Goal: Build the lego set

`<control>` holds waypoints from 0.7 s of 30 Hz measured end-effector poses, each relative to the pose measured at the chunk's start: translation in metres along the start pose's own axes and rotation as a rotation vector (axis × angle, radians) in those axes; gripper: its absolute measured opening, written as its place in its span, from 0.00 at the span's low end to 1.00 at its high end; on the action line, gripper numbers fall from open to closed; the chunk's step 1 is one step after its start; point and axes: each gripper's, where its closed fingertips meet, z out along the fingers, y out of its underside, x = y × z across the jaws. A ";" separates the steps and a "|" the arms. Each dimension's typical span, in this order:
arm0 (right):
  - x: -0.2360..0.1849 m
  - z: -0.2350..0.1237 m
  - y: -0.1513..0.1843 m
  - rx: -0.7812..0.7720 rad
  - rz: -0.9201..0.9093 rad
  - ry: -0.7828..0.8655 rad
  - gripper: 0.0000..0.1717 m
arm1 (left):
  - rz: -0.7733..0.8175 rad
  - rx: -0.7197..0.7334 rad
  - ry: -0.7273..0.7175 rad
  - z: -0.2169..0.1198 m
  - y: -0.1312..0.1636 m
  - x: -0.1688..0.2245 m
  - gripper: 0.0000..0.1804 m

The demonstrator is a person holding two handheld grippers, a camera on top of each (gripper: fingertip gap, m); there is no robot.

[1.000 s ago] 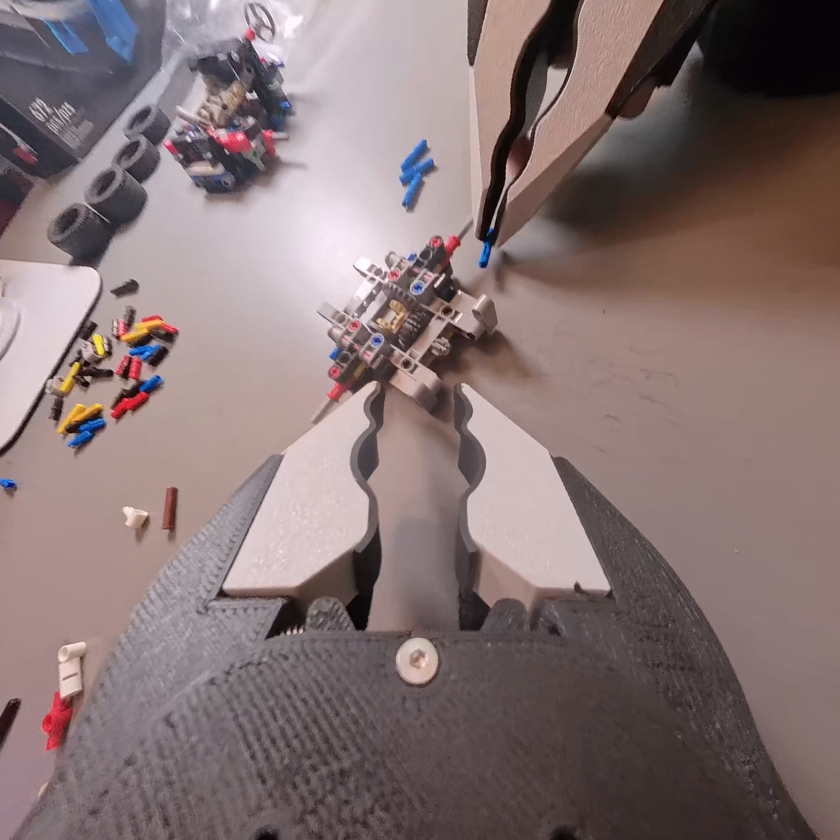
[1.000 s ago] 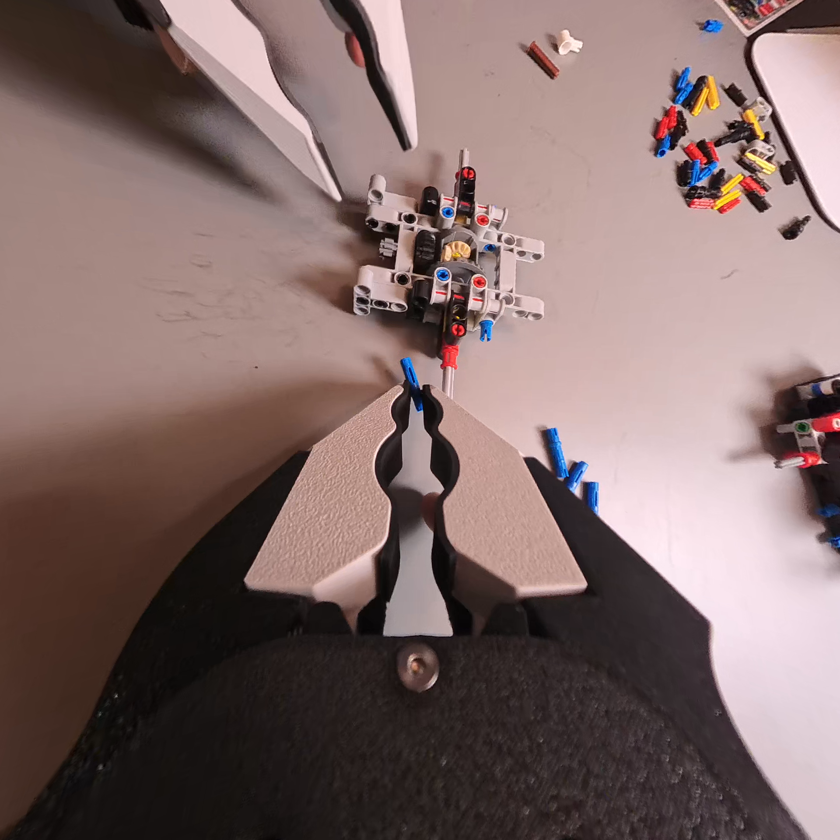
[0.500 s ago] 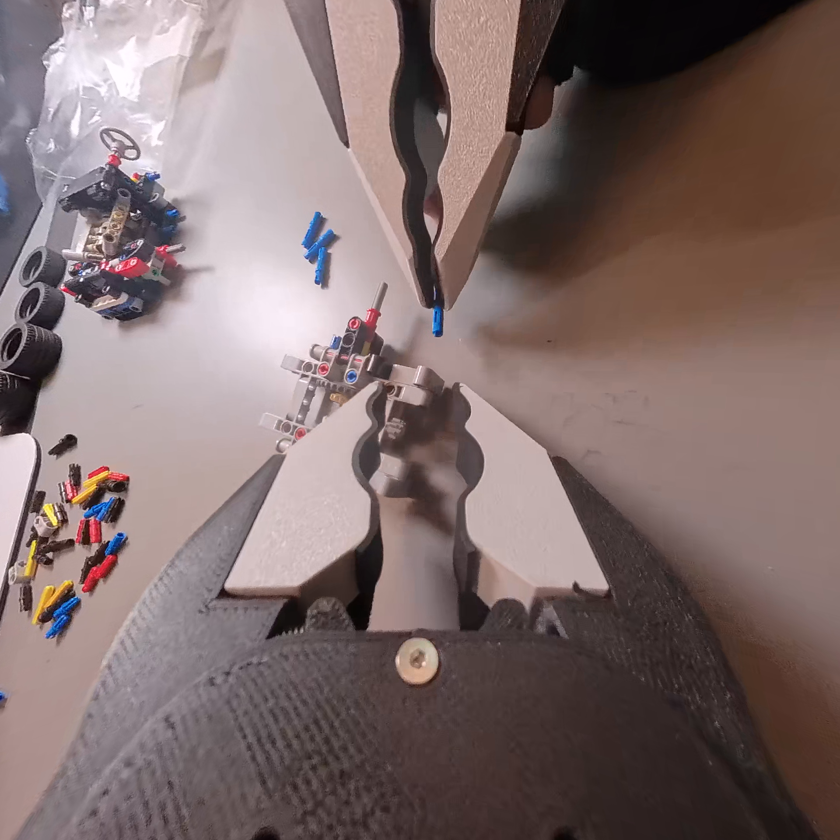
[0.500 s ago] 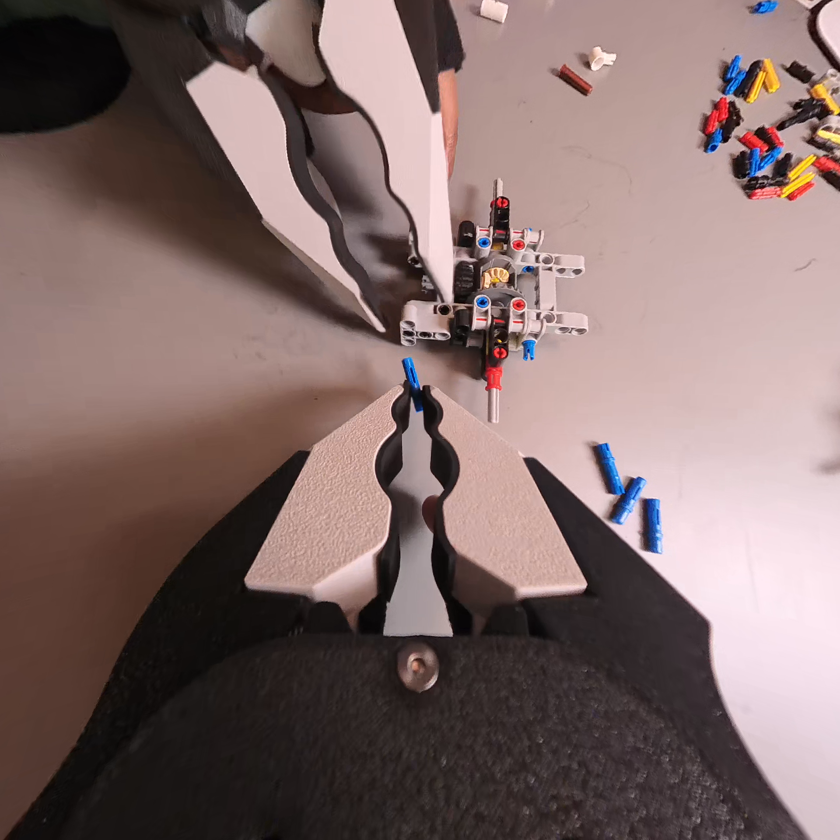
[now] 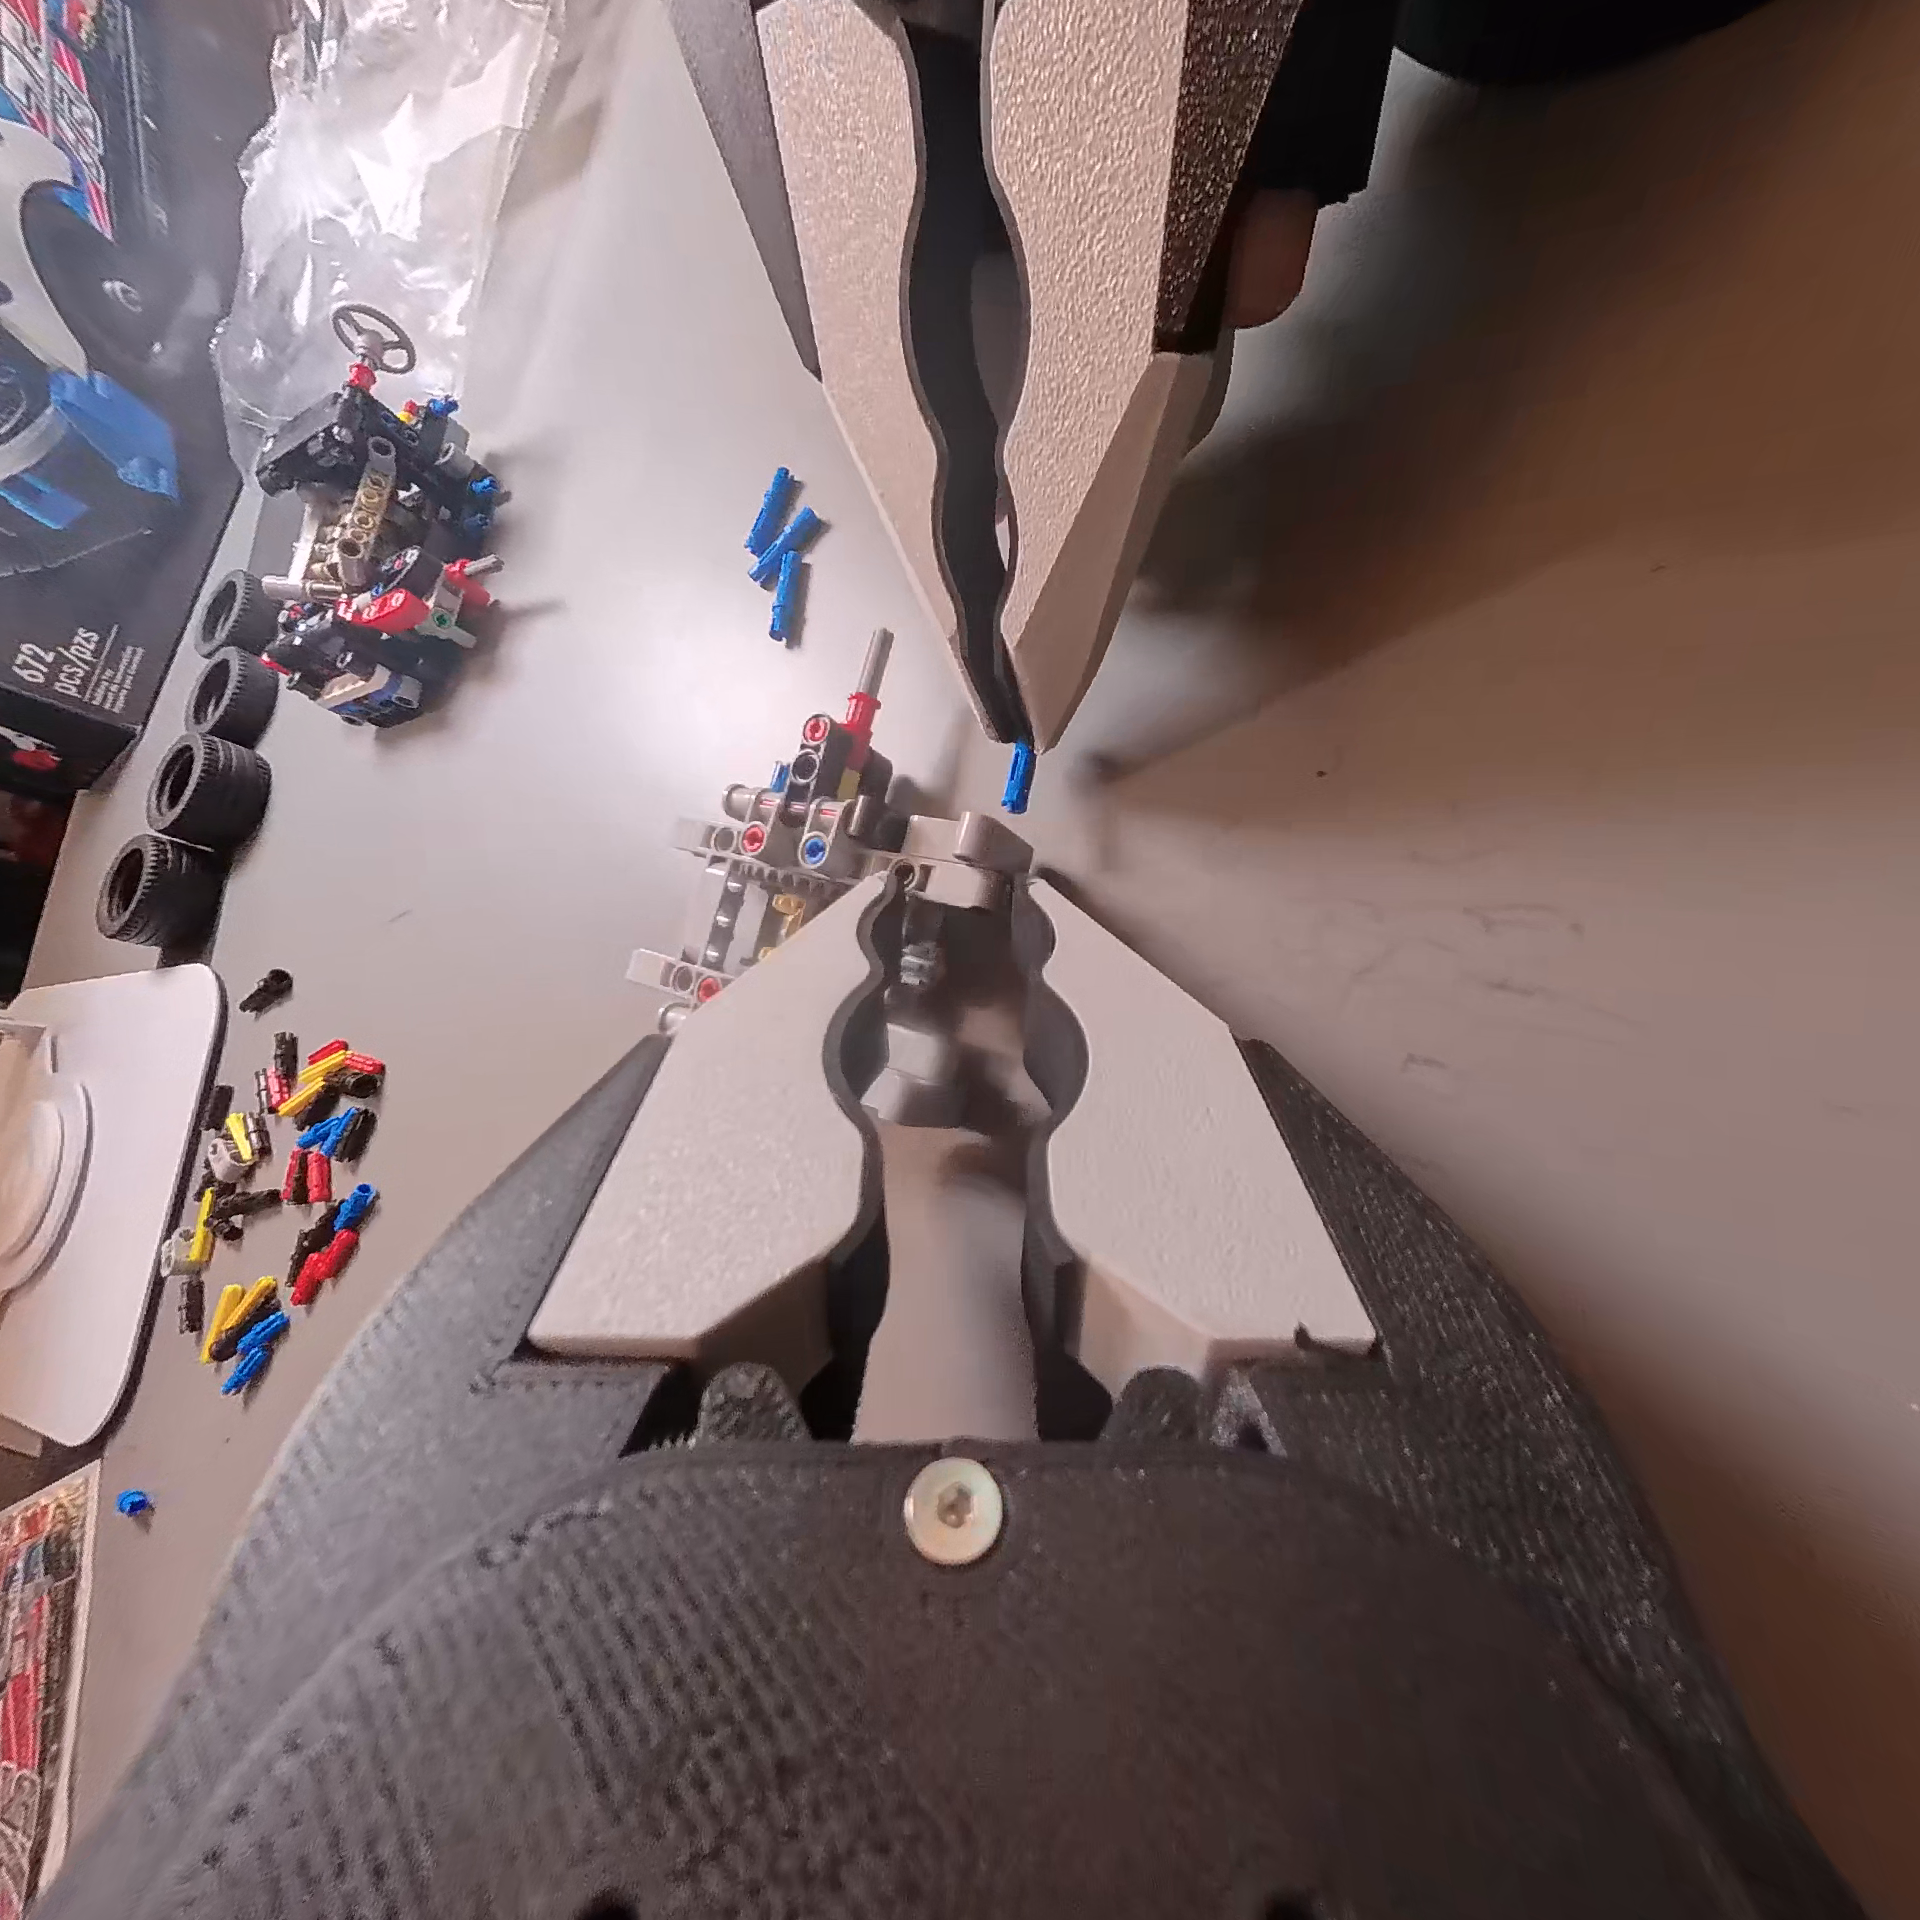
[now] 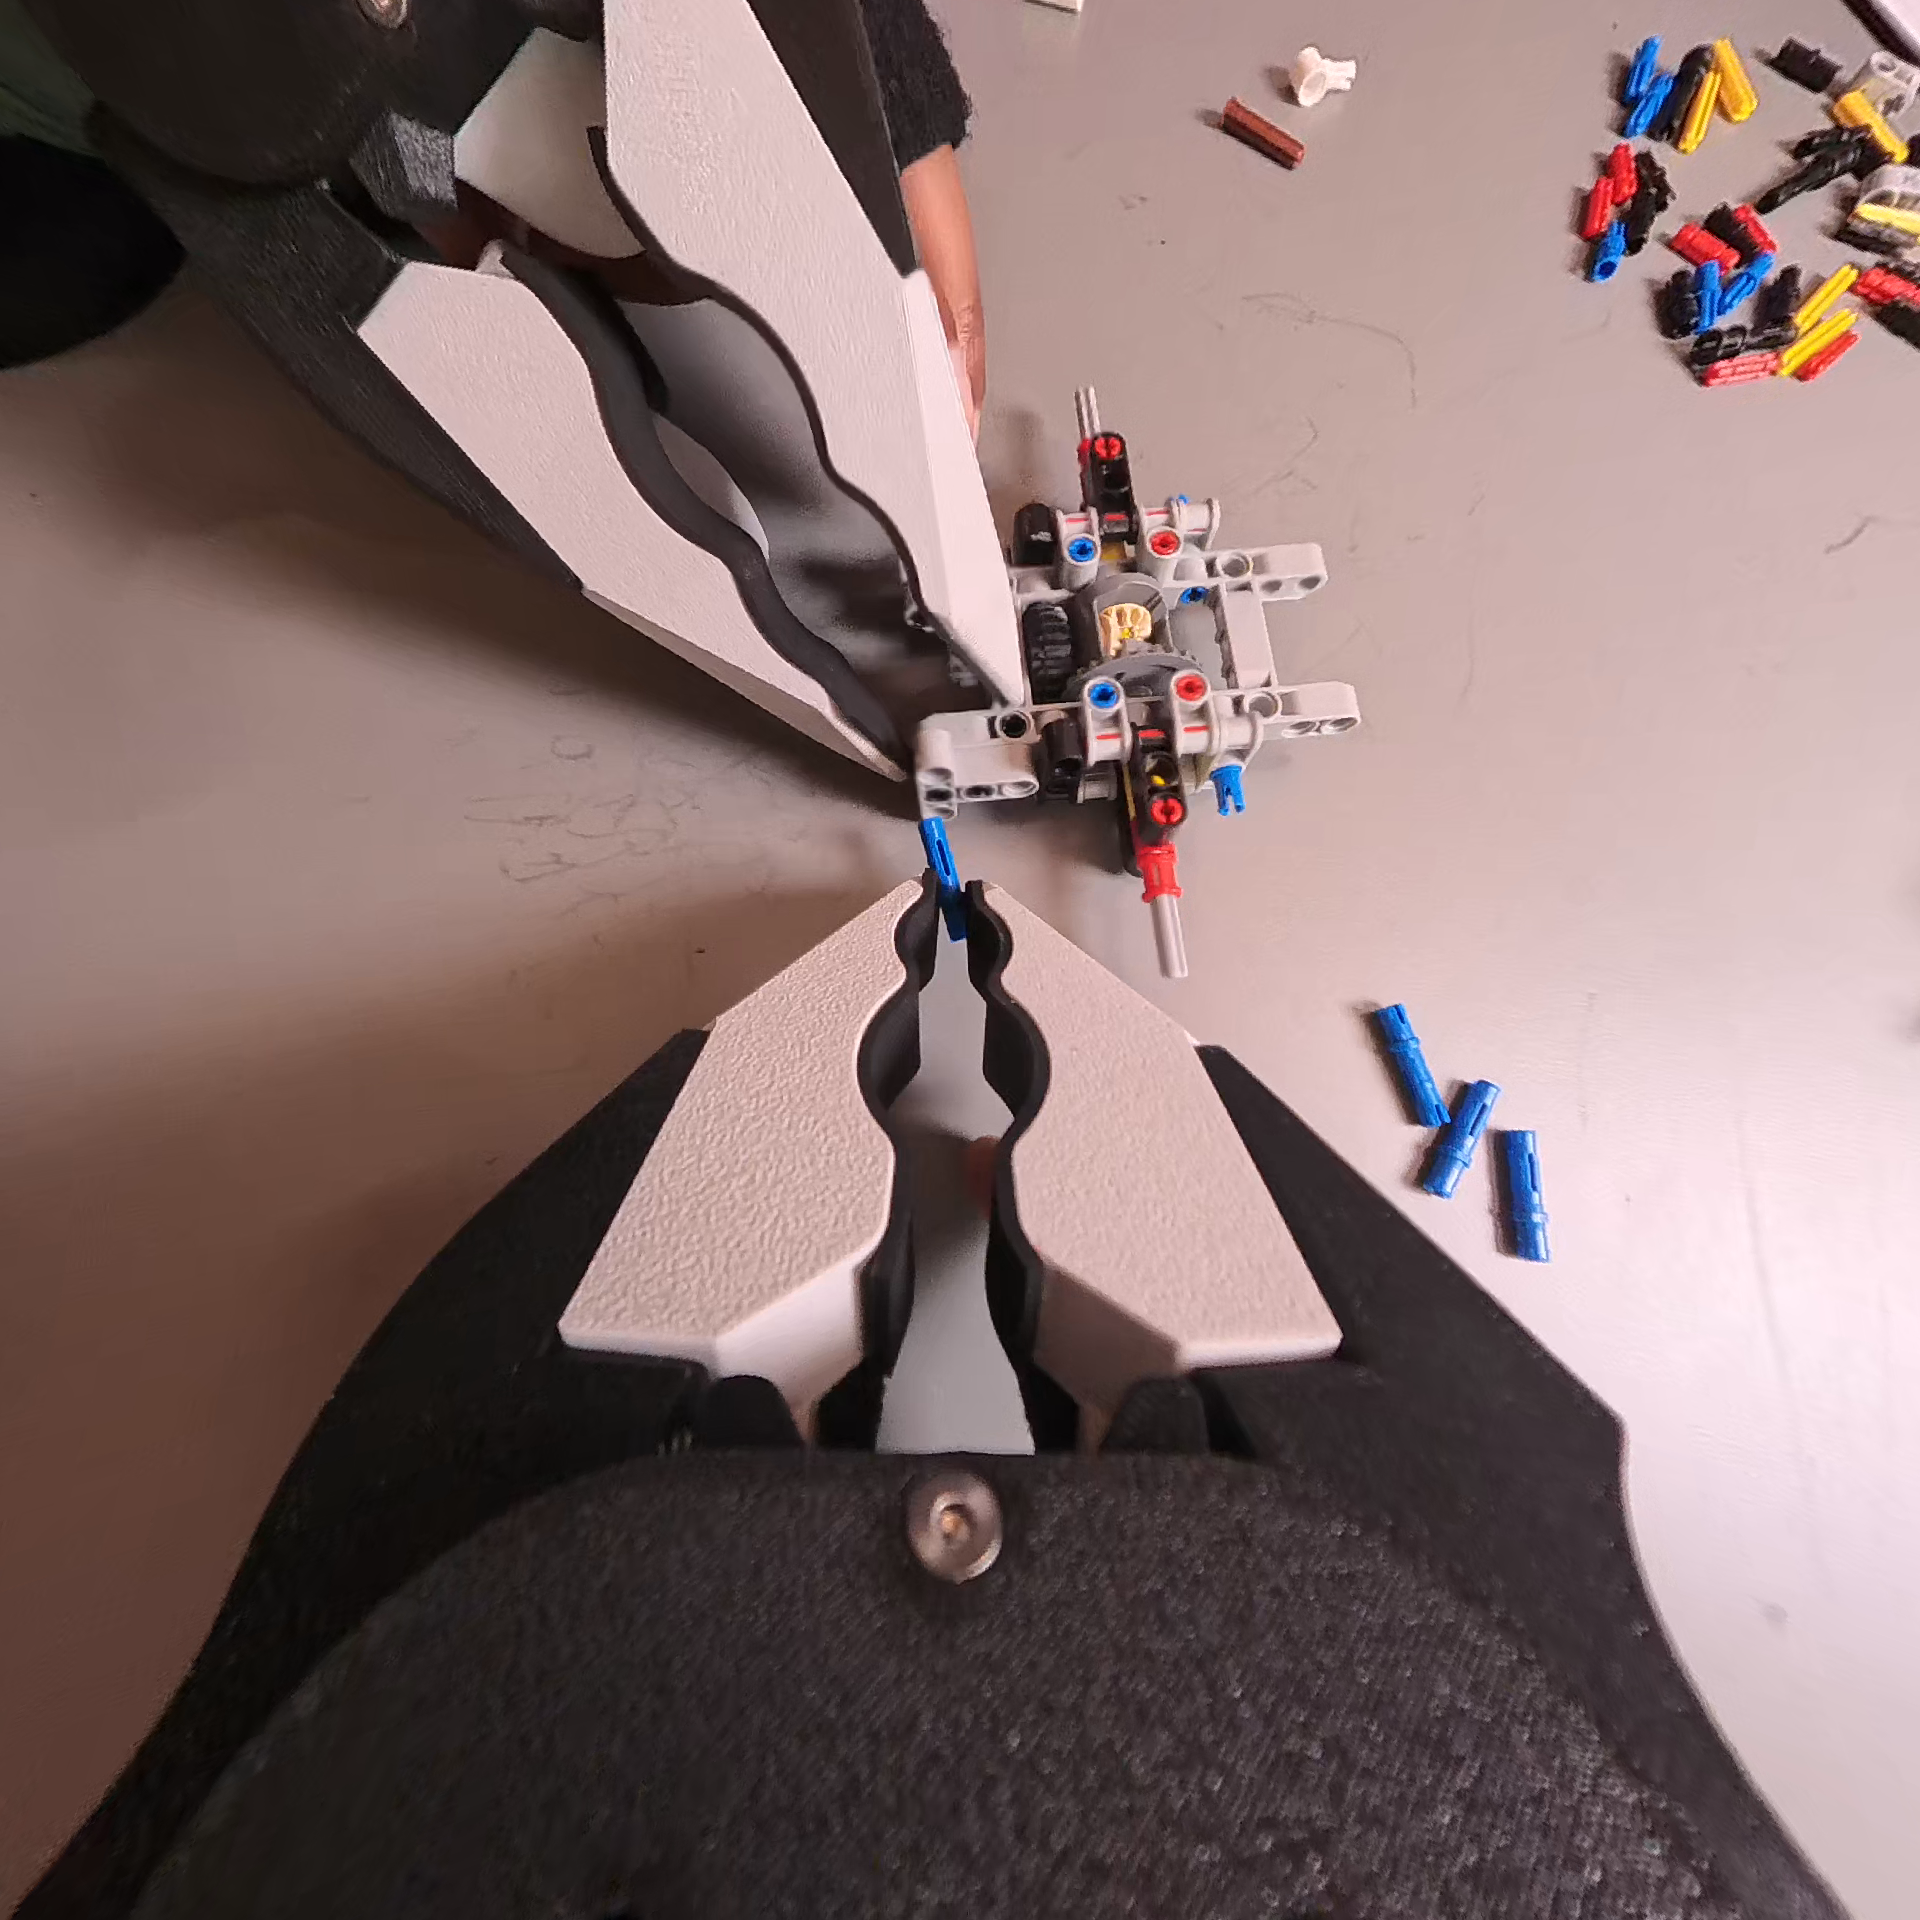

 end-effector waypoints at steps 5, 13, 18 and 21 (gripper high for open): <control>-0.013 -0.013 -0.021 0.120 -0.091 -0.045 0.02 | -0.062 0.111 0.033 -0.012 -0.023 0.006 0.11; -0.018 -0.018 -0.026 0.181 -0.198 -0.044 0.02 | -0.097 0.181 0.079 -0.020 -0.037 0.012 0.01; -0.029 -0.036 -0.041 0.385 -0.312 -0.112 0.04 | -0.260 0.373 0.186 -0.040 -0.054 0.010 0.01; -0.035 -0.048 -0.049 0.469 -0.314 -0.152 0.10 | -0.387 0.523 0.263 -0.056 -0.067 0.004 0.01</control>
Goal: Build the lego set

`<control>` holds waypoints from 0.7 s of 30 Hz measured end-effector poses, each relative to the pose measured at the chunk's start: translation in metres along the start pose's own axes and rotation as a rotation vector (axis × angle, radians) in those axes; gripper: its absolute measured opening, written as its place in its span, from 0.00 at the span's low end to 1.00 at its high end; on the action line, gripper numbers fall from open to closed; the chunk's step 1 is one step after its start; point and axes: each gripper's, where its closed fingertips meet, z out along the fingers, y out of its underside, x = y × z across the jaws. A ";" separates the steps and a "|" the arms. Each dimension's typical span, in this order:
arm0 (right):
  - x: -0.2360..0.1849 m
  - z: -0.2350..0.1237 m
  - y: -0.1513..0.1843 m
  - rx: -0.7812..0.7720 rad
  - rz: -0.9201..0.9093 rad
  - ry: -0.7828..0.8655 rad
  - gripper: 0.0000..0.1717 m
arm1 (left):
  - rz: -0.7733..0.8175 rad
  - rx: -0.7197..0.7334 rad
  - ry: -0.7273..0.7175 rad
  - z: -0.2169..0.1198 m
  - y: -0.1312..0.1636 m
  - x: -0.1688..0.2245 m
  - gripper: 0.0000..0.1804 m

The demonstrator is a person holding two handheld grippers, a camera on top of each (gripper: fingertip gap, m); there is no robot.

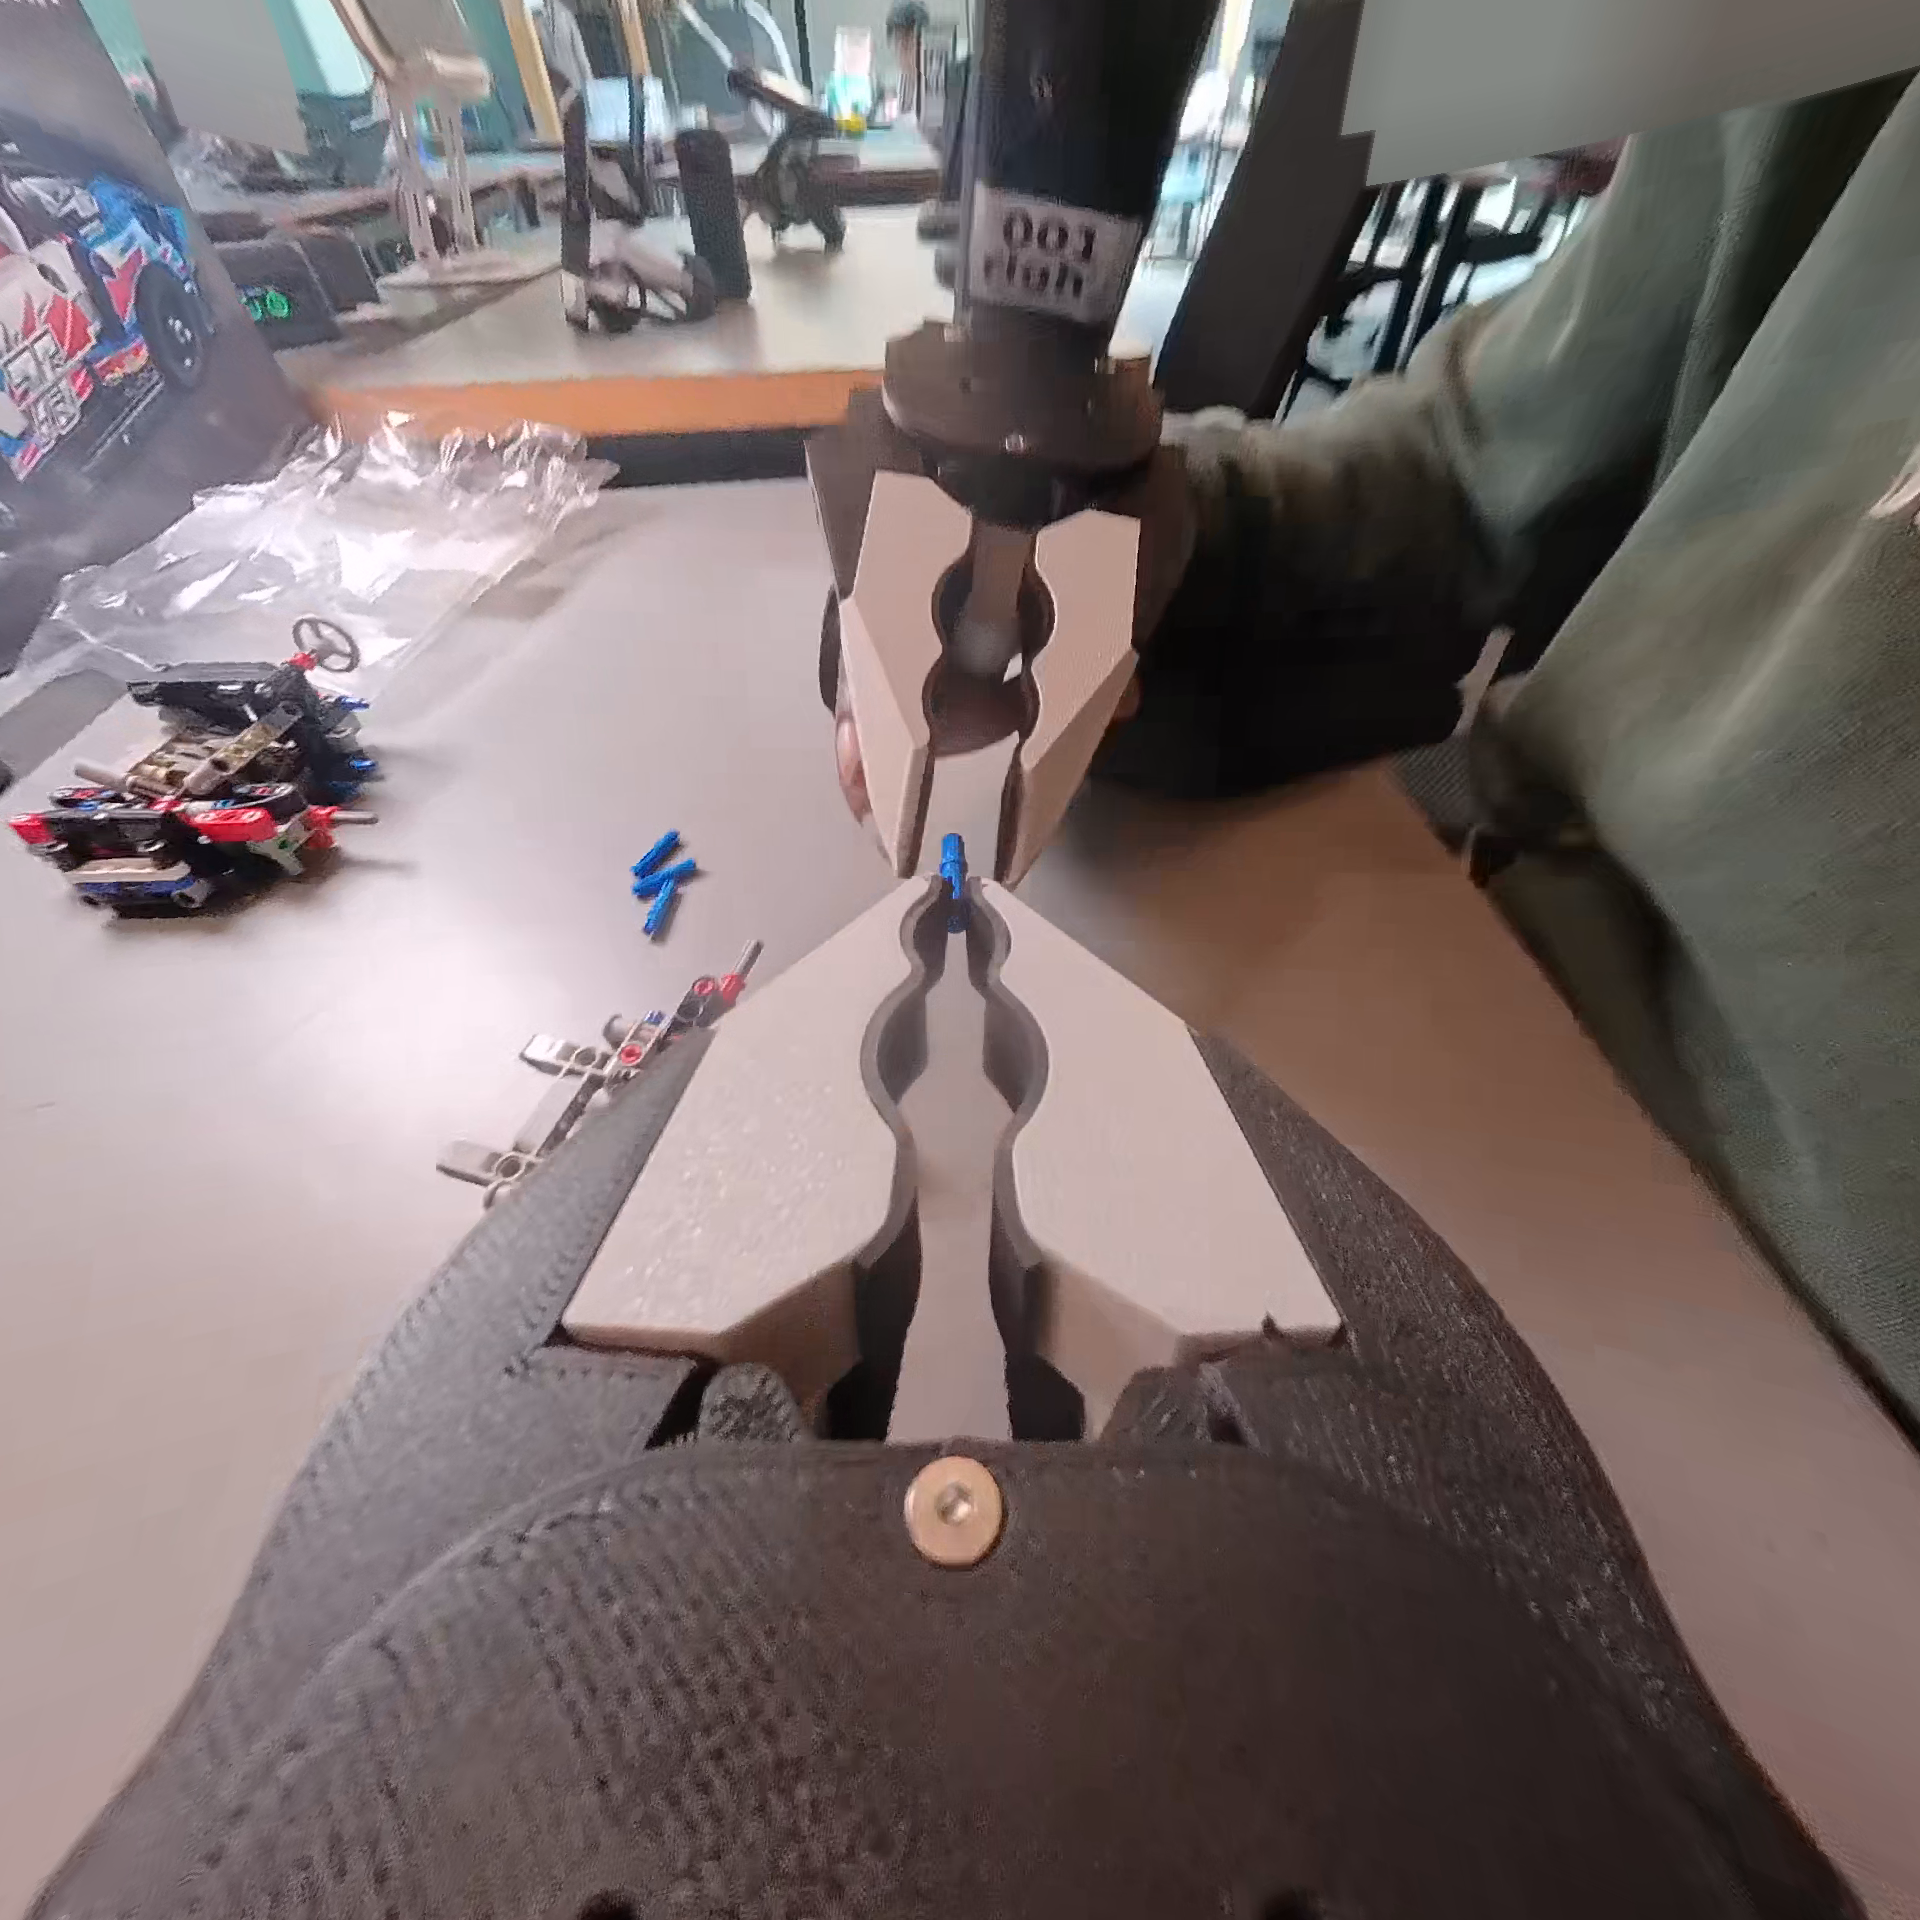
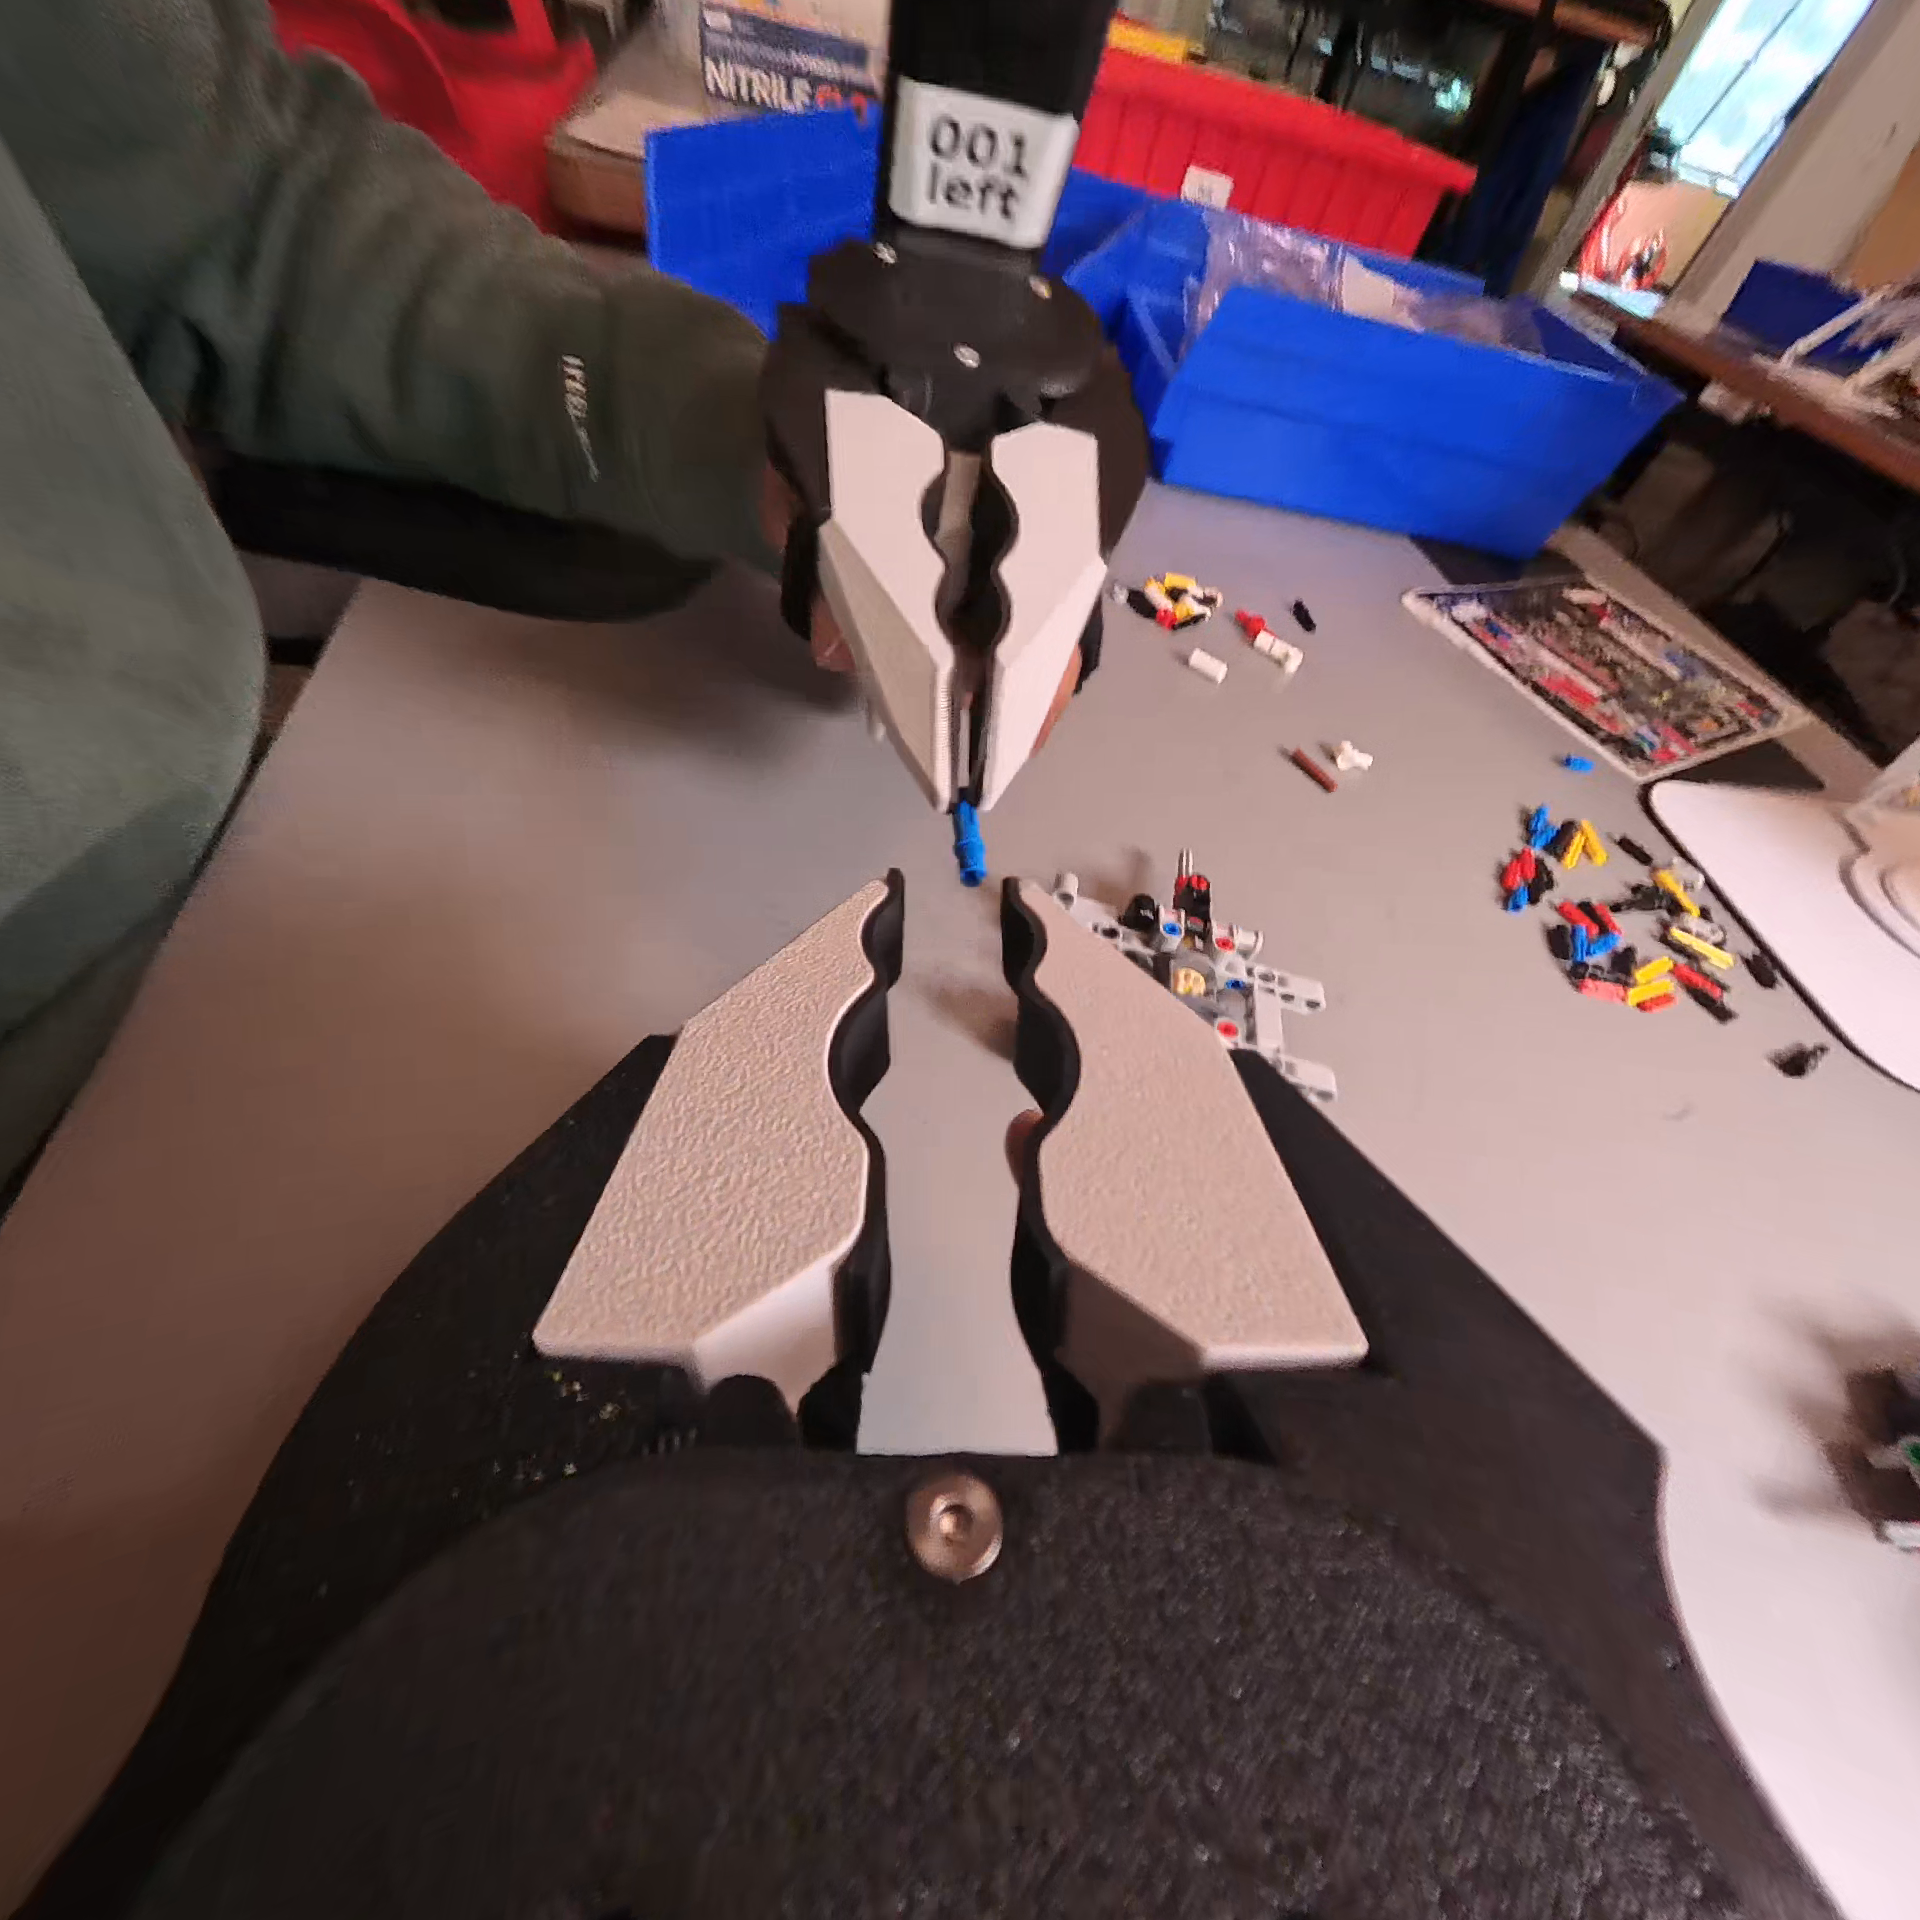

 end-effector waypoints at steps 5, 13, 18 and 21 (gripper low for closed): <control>0.000 0.000 -0.011 0.052 -0.036 0.028 0.07 | -0.052 0.064 0.048 -0.001 -0.010 0.005 0.00; 0.000 0.000 -0.001 -0.018 -0.014 0.009 0.02 | -0.001 -0.017 0.000 0.006 0.004 0.002 0.01; 0.022 -0.006 0.030 -0.168 0.013 0.090 0.02 | 0.190 -0.306 -0.223 -0.004 0.043 -0.039 0.16; 0.029 -0.009 0.040 -0.209 0.021 0.118 0.02 | 0.326 -0.494 -0.267 -0.007 0.061 -0.052 0.16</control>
